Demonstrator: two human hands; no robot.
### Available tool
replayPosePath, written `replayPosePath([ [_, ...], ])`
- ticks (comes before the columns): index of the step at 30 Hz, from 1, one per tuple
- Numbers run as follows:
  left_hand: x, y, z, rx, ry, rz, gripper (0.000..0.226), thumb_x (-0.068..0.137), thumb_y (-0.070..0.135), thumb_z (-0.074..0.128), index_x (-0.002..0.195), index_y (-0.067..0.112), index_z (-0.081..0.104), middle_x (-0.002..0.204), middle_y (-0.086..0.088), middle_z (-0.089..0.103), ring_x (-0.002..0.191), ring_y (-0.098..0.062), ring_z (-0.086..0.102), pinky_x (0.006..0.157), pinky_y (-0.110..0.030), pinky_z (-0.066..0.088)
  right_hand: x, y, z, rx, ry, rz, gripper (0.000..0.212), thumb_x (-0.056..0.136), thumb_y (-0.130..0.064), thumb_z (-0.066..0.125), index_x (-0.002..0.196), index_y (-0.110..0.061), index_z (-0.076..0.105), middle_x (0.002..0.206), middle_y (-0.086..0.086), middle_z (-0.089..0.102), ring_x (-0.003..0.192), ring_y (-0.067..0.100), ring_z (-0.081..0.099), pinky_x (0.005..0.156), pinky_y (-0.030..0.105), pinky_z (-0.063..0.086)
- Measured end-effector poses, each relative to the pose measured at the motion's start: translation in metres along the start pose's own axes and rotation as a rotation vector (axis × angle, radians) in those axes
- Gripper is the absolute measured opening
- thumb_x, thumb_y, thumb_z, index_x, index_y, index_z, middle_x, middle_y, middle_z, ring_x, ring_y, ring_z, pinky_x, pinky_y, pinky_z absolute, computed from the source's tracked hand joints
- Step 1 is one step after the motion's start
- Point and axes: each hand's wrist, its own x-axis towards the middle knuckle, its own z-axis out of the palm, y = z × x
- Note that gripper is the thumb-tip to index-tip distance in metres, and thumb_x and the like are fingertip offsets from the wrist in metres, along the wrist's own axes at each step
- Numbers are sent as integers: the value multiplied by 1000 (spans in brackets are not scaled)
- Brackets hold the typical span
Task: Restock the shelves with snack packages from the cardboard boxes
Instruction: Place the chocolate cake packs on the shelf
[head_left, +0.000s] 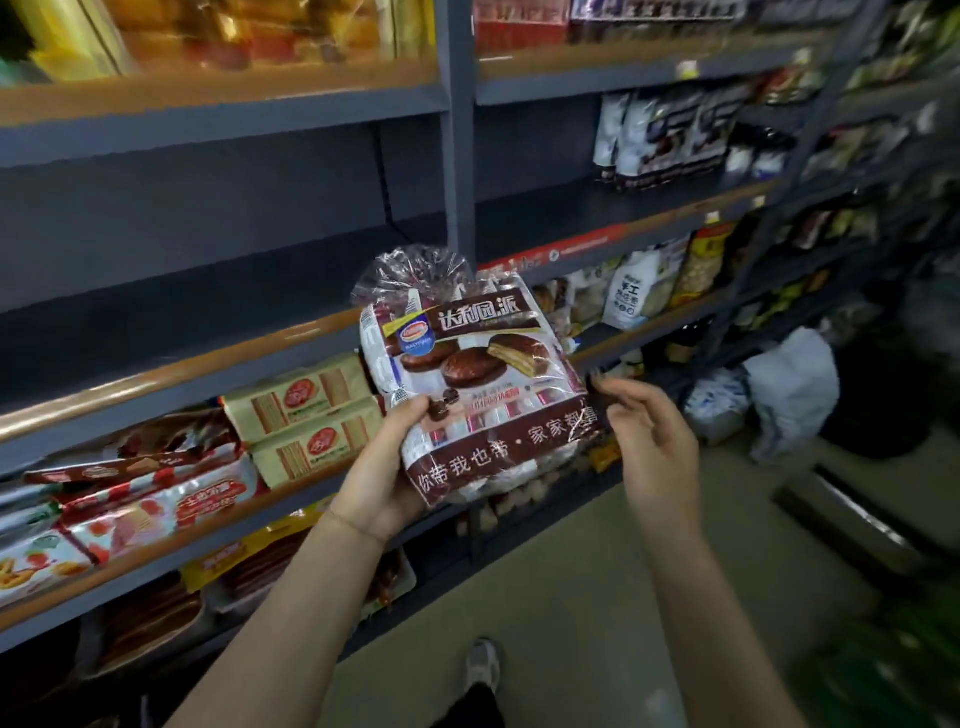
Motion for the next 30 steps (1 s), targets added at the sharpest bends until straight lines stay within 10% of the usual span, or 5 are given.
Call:
replayPosePath([
  [8,120,-12,26,7,-155,-56,104,50,48,98,138,12,57,131,-18,67,113,-33,69,86,-45,60,107,40,-15,-28,-20,207,17,101,-31,55,115,-29,64,105,-10,72,92,7,70,70,21,55],
  [13,212,-15,54,-5,-247,-77,93,52,46,97,132,14,62,130,-17,68,113,-32,69,86,-43,60,199,50,-35,35,-166,395,64,75,-61,61,125,-22,60,115,12,71,101,30,70,76,42,58],
  [20,329,-17,140,147,-354,-170,83,62,53,91,133,18,66,135,-17,65,124,-34,63,100,-49,53,292,41,-86,242,-74,347,66,67,-49,73,119,-11,62,108,13,73,92,29,72,67,41,60],
  [25,393,-43,215,409,-219,-146,68,81,50,68,137,14,57,122,-10,73,110,-25,72,78,-34,62,361,55,-150,333,114,303,65,75,-39,73,127,-3,58,113,21,70,92,33,71,72,44,61],
  [30,443,-83,280,519,-57,-27,67,70,50,73,124,15,57,108,-4,78,99,-21,74,92,-43,59,442,72,-217,340,81,311,55,76,-39,69,119,-7,61,107,18,72,90,33,71,68,40,58],
])
